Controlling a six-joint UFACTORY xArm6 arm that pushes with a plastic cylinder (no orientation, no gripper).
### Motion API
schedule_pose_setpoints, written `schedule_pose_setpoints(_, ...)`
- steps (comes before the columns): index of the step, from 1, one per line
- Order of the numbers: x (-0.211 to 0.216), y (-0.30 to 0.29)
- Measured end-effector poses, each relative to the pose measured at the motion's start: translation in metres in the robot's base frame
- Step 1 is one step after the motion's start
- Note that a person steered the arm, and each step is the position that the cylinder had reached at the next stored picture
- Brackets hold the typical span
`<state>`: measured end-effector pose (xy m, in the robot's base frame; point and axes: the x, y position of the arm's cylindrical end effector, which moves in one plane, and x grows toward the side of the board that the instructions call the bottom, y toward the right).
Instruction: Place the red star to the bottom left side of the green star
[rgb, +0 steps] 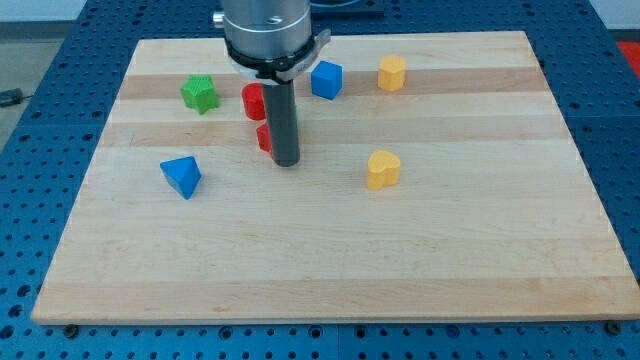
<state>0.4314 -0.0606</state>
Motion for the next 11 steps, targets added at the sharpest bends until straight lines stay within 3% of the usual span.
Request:
schedule_pose_setpoints(2,-0.011,0.016)
schedule_pose_setpoints(4,-0.052,-0.011)
schedule_pose_setpoints(6,-0.055,-0.075)
schedule_pose_setpoints(8,-0.046,-0.067)
schedule_pose_setpoints(11,-0.109,-0.084)
